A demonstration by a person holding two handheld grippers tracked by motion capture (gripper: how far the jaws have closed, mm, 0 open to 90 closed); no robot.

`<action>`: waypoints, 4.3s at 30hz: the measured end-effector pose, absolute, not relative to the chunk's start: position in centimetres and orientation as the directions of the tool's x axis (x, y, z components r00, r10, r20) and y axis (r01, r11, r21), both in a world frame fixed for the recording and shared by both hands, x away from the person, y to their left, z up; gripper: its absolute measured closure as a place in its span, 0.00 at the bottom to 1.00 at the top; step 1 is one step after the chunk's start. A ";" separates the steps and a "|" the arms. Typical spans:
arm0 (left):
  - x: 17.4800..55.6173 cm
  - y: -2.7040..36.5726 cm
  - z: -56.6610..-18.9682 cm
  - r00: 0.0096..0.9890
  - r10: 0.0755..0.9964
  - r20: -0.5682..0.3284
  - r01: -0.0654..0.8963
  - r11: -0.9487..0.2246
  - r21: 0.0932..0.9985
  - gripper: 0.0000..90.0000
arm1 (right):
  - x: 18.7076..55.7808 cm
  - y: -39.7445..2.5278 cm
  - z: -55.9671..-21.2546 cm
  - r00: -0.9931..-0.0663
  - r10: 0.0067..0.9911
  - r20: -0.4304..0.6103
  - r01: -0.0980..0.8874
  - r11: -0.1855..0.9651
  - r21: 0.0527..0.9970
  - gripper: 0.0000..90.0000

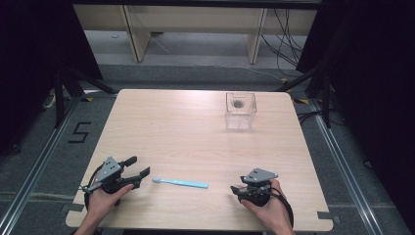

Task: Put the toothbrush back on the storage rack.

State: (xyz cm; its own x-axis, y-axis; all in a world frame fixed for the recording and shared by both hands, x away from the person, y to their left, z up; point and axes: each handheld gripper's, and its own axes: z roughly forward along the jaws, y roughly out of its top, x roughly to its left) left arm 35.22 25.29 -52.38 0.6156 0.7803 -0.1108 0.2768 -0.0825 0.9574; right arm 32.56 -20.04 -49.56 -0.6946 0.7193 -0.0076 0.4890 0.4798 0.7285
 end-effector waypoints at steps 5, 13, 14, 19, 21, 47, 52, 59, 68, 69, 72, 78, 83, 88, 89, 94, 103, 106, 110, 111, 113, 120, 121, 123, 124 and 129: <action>35.2 25.3 -52.4 0.618 0.779 -0.108 0.274 -0.084 0.958 0.30 | 32.6 -19.3 -49.2 -0.730 0.683 -0.019 0.486 0.538 0.689 0.54; 35.1 25.5 -52.1 0.613 0.784 -0.098 0.273 -0.094 0.957 0.30 | 33.0 -18.8 -49.0 -0.747 0.664 -0.012 0.499 0.573 0.650 0.53; 35.1 25.5 -52.0 0.614 0.783 -0.098 0.271 -0.093 0.958 0.30 | 33.2 -18.7 -49.1 -0.751 0.660 -0.021 0.486 0.575 0.658 0.53; 35.1 25.5 -51.9 0.617 0.781 -0.098 0.268 -0.092 0.959 0.30 | 33.4 -18.5 -49.0 -0.759 0.650 -0.032 0.476 0.587 0.655 0.52; 35.1 25.5 -51.9 0.618 0.781 -0.096 0.266 -0.092 0.960 0.30 | 33.5 -18.5 -48.9 -0.764 0.645 -0.034 0.475 0.596 0.647 0.52; 35.0 25.5 -51.8 0.618 0.781 -0.093 0.264 -0.095 0.960 0.30 | 33.6 -18.3 -48.3 -0.780 0.624 -0.055 0.452 0.622 0.640 0.52; 35.1 25.3 -51.9 0.626 0.774 -0.093 0.253 -0.088 0.963 0.30 | 33.9 -17.8 -48.0 -0.793 0.605 -0.065 0.436 0.640 0.632 0.52; 35.0 25.2 -51.6 0.626 0.775 -0.086 0.260 -0.103 0.960 0.30 | 34.5 -16.5 -47.5 -0.834 0.547 -0.075 0.410 0.704 0.580 0.54; 35.0 25.1 -51.7 0.633 0.769 -0.088 0.259 -0.103 0.960 0.31 | 35.7 -15.1 -47.2 -0.896 0.440 -0.062 0.364 0.806 0.466 0.58; 35.0 25.1 -51.7 0.631 0.771 -0.086 0.262 -0.108 0.959 0.31 | 36.0 -14.8 -47.1 -0.905 0.422 -0.056 0.358 0.825 0.436 0.58; 35.0 25.0 -51.7 0.632 0.770 -0.085 0.262 -0.109 0.959 0.31 | 36.3 -14.3 -46.8 -0.911 0.410 -0.045 0.364 0.849 0.383 0.60; 35.0 24.9 -51.8 0.633 0.769 -0.089 0.264 -0.107 0.958 0.31 | 37.1 -13.4 -46.2 -0.932 0.362 -0.027 0.341 0.899 0.277 0.61; 35.0 24.9 -51.8 0.634 0.768 -0.088 0.265 -0.109 0.958 0.31 | 37.9 -12.5 -46.1 -0.945 0.325 -0.026 0.319 0.937 0.144 0.63; 35.0 24.9 -51.9 0.634 0.768 -0.087 0.266 -0.110 0.958 0.31 | 38.2 -11.8 -46.1 -0.952 0.305 -0.007 0.302 0.947 0.107 0.64; 35.1 24.8 -51.9 0.635 0.768 -0.088 0.267 -0.111 0.957 0.31 | 38.4 -11.4 -46.2 -0.960 0.281 -0.004 0.279 0.955 0.105 0.64; 35.1 24.7 -52.0 0.641 0.762 -0.095 0.262 -0.101 0.960 0.31 | 38.7 -10.6 -46.2 -0.965 0.264 0.003 0.263 0.960 0.095 0.64; 35.0 24.7 -52.1 0.637 0.765 -0.091 0.271 -0.112 0.956 0.31 | 39.2 -8.7 -46.3 -0.972 0.232 0.021 0.233 0.968 0.096 0.65; 35.0 24.7 -52.1 0.638 0.764 -0.091 0.271 -0.112 0.956 0.31 | 39.4 -8.1 -46.3 -0.977 0.213 0.023 0.215 0.972 0.099 0.66; 35.0 24.7 -52.2 0.637 0.765 -0.093 0.274 -0.112 0.955 0.31 | 39.8 -7.3 -46.1 -0.978 0.210 0.019 0.211 0.974 0.086 0.66; 35.0 24.7 -52.2 0.638 0.764 -0.093 0.273 -0.112 0.955 0.31 | 40.0 -6.9 -46.0 -0.980 0.197 0.023 0.198 0.976 0.085 0.67; 35.0 24.7 -52.2 0.638 0.765 -0.093 0.273 -0.111 0.955 0.31 | 40.2 -6.4 -46.0 -0.983 0.184 0.023 0.185 0.979 0.085 0.67; 35.1 24.9 -52.2 0.638 0.763 -0.098 0.266 -0.099 0.959 0.31 | 40.9 -4.8 -46.3 -0.988 0.148 0.038 0.150 0.986 0.076 0.68; 35.1 24.9 -52.2 0.638 0.763 -0.098 0.266 -0.099 0.959 0.31 | 40.9 -4.8 -46.3 -0.988 0.148 0.038 0.150 0.986 0.076 0.68; 35.1 24.9 -52.2 0.640 0.762 -0.100 0.266 -0.097 0.959 0.31 | 41.0 -4.6 -46.5 -0.987 0.155 0.040 0.158 0.984 0.085 0.68; 35.1 24.9 -52.2 0.640 0.762 -0.100 0.265 -0.097 0.959 0.31 | 41.0 -4.4 -46.6 -0.987 0.152 0.051 0.156 0.985 0.075 0.68; 35.1 24.9 -52.2 0.641 0.761 -0.100 0.265 -0.097 0.959 0.31 | 41.5 -3.8 -47.2 -0.989 0.135 0.062 0.141 0.985 0.102 0.72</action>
State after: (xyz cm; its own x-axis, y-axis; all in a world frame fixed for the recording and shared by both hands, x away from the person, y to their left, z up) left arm 35.09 24.86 -52.23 0.6407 0.7612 -0.1002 0.2651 -0.0969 0.9593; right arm 41.48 -3.80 -47.24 -0.9889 0.1350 0.0619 0.1408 0.9848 0.1018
